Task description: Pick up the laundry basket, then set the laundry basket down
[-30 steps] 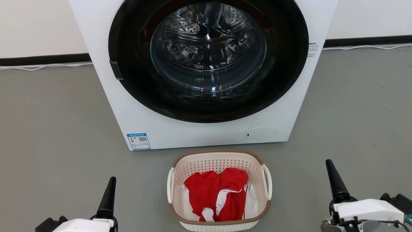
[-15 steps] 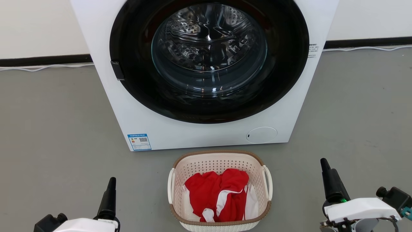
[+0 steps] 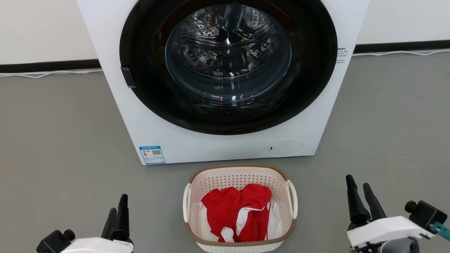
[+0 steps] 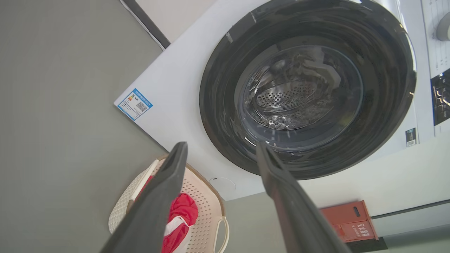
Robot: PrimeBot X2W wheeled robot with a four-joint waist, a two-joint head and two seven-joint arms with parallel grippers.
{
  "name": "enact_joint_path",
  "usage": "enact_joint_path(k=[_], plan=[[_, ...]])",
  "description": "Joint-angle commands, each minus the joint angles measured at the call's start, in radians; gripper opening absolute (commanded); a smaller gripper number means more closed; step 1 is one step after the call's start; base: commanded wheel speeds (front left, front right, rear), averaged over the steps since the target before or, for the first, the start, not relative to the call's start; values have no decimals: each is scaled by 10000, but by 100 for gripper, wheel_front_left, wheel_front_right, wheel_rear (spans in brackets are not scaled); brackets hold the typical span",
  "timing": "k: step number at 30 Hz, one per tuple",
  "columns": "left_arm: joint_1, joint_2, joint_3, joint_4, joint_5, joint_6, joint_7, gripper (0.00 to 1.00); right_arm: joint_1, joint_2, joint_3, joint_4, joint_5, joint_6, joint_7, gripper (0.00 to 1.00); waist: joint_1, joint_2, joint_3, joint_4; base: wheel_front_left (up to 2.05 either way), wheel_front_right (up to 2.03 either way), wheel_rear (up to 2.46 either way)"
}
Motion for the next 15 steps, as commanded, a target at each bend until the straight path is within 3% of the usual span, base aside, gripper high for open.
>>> enact_joint_path(k=[1,15], plan=[[-176,104,194,-197,330,66,-123,100,-450,-87,118,-230,-441,42,-193,100,0,0,5,1,0,0,0],[-168,122,240,-56,1816,137,-533,100,-584,-92,274,-90,-2440,51,-603,100,0,0,67,19,0,0,0]])
